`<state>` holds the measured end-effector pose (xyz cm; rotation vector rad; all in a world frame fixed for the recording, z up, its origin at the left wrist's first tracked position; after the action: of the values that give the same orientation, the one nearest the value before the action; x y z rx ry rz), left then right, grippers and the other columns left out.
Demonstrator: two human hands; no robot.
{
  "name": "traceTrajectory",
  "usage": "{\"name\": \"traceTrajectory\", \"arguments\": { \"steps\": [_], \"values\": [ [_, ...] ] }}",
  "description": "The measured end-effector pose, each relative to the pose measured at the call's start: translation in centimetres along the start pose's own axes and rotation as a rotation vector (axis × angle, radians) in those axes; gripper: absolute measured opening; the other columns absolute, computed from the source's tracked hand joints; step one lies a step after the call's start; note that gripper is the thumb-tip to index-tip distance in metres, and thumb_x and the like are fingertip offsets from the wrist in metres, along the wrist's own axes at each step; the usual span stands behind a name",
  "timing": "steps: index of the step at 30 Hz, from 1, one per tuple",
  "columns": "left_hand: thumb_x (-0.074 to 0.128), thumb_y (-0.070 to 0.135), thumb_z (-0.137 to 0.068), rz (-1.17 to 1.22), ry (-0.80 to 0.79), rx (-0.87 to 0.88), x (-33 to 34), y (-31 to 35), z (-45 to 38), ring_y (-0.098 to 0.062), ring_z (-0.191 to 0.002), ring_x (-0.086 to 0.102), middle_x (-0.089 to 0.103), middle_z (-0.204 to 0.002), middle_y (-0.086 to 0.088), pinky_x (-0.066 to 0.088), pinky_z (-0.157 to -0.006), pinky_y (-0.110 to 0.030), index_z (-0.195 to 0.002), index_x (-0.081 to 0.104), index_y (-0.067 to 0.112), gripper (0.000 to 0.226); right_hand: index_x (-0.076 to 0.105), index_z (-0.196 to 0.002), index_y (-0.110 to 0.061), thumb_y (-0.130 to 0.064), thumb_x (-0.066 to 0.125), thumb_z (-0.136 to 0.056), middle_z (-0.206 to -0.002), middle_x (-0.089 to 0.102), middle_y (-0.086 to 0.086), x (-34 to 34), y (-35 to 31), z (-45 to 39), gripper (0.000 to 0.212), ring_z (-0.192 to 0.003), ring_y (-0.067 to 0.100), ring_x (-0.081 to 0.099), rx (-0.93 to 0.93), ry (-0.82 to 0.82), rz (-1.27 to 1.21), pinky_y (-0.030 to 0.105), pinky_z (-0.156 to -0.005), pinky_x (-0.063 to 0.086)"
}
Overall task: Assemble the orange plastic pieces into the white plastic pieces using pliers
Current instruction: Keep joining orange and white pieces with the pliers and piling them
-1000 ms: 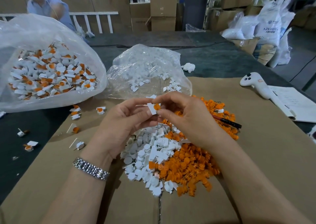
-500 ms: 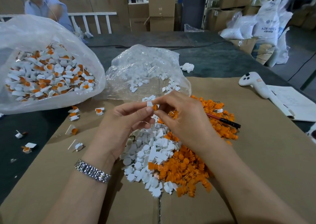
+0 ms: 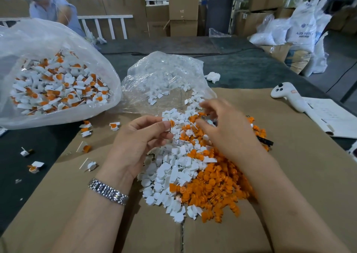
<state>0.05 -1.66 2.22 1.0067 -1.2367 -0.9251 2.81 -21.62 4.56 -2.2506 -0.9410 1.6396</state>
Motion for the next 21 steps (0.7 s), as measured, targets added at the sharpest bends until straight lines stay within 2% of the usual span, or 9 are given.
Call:
{"name": "traceTrajectory", "arguments": {
  "steps": [2, 4, 6, 10, 13, 16, 18, 19, 21],
  "values": [
    [0.087, 0.016, -0.059, 0.015, 0.006, -0.009, 0.0, 0.0, 0.0, -0.021, -0.067, 0.074, 0.076, -0.083, -0.012, 0.056, -0.055, -0.021, -0.073, 0.081, 0.015, 0.015, 0.055, -0.131, -0.022, -0.055, 0.058, -0.094, -0.126, 0.057, 0.003, -0.4, 2.0, -0.2, 0.05, -0.114, 0.023, 0.057, 0.228, -0.113, 0.267, 0.046, -0.097, 0.049],
    [0.087, 0.016, -0.06, 0.024, 0.007, -0.012, -0.1, 0.0, 0.0, -0.021, -0.068, 0.074, 0.076, -0.082, -0.012, 0.056, -0.055, -0.02, -0.073, 0.081, 0.015, 0.015, 0.059, -0.12, -0.019, -0.063, 0.06, -0.089, -0.122, 0.057, 0.008, -0.3, 3.0, 0.0, 0.054, -0.119, 0.031, 0.053, 0.348, -0.251, 0.374, 0.05, -0.098, 0.047],
    [0.088, 0.019, -0.057, 0.023, 0.013, -0.01, -0.1, 0.0, 0.0, -0.021, -0.069, 0.075, 0.076, -0.083, -0.012, 0.056, -0.055, -0.02, -0.074, 0.082, 0.015, 0.019, 0.061, -0.107, -0.019, -0.062, 0.062, -0.087, -0.114, 0.059, 0.008, -0.2, 3.2, 0.0, 0.048, -0.116, 0.032, 0.053, 0.364, -0.282, 0.393, 0.051, -0.097, 0.047],
    [0.09, 0.021, -0.055, 0.036, 0.015, -0.011, 0.0, 0.0, 0.0, -0.021, -0.069, 0.074, 0.076, -0.086, -0.013, 0.056, -0.054, -0.02, -0.074, 0.081, 0.016, 0.022, 0.059, -0.099, -0.018, -0.047, 0.061, -0.09, -0.105, 0.059, 0.008, -0.3, 3.0, -0.1, 0.031, -0.105, 0.032, 0.055, 0.34, -0.276, 0.402, 0.046, -0.087, 0.05],
    [0.09, 0.021, -0.053, 0.053, 0.037, -0.002, 0.1, 0.0, 0.0, -0.02, -0.068, 0.074, 0.076, -0.082, -0.011, 0.055, -0.053, -0.02, -0.072, 0.08, 0.017, 0.022, 0.058, -0.096, -0.016, -0.041, 0.058, -0.093, -0.093, 0.059, 0.006, -0.8, 2.6, -0.2, 0.025, -0.086, 0.025, 0.056, 0.314, -0.25, 0.317, 0.036, -0.063, 0.043],
    [0.086, 0.015, -0.067, 0.057, 0.045, 0.013, 0.1, 0.0, 0.0, -0.019, -0.071, 0.074, 0.076, -0.087, -0.012, 0.056, -0.055, -0.02, -0.082, 0.077, 0.013, 0.018, 0.059, -0.095, -0.018, -0.036, 0.054, -0.098, -0.081, 0.06, 0.001, -2.4, 1.3, -0.4, 0.019, -0.07, 0.016, 0.057, 0.265, -0.171, 0.158, 0.034, -0.056, 0.047],
    [0.083, 0.014, -0.073, 0.066, 0.046, 0.034, 0.0, 0.1, 0.1, -0.018, -0.073, 0.073, 0.076, -0.09, -0.012, 0.057, -0.058, -0.02, -0.092, 0.074, 0.008, 0.022, 0.061, -0.088, -0.021, -0.03, 0.054, -0.098, -0.073, 0.06, 0.002, -3.7, -0.1, -0.3, 0.016, -0.058, 0.007, 0.055, 0.221, -0.213, 0.035, 0.026, -0.048, 0.043],
    [0.082, 0.014, -0.074, 0.08, 0.047, 0.045, -0.1, 0.2, 0.1, -0.018, -0.074, 0.073, 0.076, -0.091, -0.011, 0.056, -0.058, -0.02, -0.094, 0.073, 0.007, 0.023, 0.063, -0.087, -0.018, -0.026, 0.054, -0.098, -0.073, 0.064, 0.007, -4.0, -0.9, -0.2, 0.017, -0.056, 0.006, 0.056, 0.204, -0.287, -0.024, 0.027, -0.05, 0.048],
    [0.08, 0.013, -0.077, 0.114, 0.039, 0.066, -0.2, 0.4, 0.2, -0.017, -0.074, 0.073, 0.076, -0.09, -0.01, 0.056, -0.059, -0.019, -0.094, 0.073, 0.006, 0.019, 0.066, -0.091, -0.011, -0.026, 0.055, -0.099, -0.083, 0.071, 0.013, -4.0, -2.4, 0.1, 0.02, -0.065, 0.014, 0.064, 0.212, -0.474, -0.103, 0.04, -0.067, 0.057]
  ]
}}
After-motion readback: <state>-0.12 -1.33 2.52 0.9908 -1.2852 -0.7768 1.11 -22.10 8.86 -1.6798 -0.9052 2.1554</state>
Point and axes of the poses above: each hand's wrist, its own z-axis away from the middle knuckle, its own x-axis out of the palm, y = z × x, the point moved 2 cm from there along -z, towards the middle knuckle
